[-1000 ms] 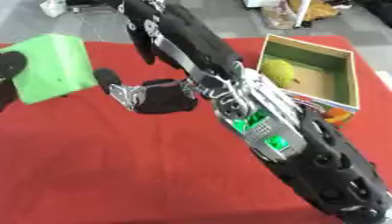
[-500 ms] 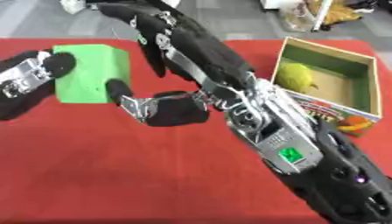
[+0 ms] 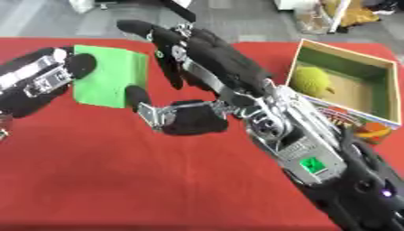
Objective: Pick up the objects with one hand, pass them to the other hand, and then place them into the box on the other side of the table.
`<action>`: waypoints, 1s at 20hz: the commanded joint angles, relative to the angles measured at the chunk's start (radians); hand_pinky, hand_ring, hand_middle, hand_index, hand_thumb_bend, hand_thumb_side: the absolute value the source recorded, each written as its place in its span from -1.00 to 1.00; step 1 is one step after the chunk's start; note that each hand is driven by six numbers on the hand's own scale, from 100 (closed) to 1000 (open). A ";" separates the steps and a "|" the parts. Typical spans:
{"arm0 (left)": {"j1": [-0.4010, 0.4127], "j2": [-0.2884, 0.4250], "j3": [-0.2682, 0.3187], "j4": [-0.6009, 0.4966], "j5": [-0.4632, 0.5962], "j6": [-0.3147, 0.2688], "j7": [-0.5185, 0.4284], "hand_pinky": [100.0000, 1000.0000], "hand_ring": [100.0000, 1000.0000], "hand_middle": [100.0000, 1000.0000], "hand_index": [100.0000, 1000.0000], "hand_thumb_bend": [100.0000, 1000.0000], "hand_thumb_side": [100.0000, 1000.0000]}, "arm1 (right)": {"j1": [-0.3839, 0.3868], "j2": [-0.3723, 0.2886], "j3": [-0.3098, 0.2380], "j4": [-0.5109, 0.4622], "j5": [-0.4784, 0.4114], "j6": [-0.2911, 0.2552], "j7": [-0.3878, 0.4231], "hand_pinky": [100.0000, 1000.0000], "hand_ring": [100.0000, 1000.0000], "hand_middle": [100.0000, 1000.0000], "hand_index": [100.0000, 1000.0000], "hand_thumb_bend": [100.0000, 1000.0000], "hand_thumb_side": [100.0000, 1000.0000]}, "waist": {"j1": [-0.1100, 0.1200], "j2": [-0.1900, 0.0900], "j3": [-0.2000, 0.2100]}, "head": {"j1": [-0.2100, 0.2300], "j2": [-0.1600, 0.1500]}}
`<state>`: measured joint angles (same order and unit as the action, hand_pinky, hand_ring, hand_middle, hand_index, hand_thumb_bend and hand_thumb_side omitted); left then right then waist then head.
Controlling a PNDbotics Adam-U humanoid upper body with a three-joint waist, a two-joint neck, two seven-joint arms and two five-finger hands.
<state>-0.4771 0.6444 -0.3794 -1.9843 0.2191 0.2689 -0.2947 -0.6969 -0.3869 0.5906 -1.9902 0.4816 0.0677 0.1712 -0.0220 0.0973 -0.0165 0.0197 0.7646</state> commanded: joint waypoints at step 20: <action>-0.023 0.017 0.035 -0.014 0.043 0.010 0.042 0.54 -0.01 -0.06 0.30 -0.84 0.55 | 0.012 -0.045 -0.023 -0.010 -0.019 -0.015 0.070 -0.64 -0.37 -0.70 0.97 -0.76 -0.08 | -0.008 -0.008 -0.011 | 0.006 0.005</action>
<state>-0.4807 0.6447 -0.3641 -1.9847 0.2544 0.2786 -0.2592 -0.6760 -0.4114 0.5737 -1.9902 0.4689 0.0534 0.2368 -0.0220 0.0973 -0.0269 0.0243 0.7646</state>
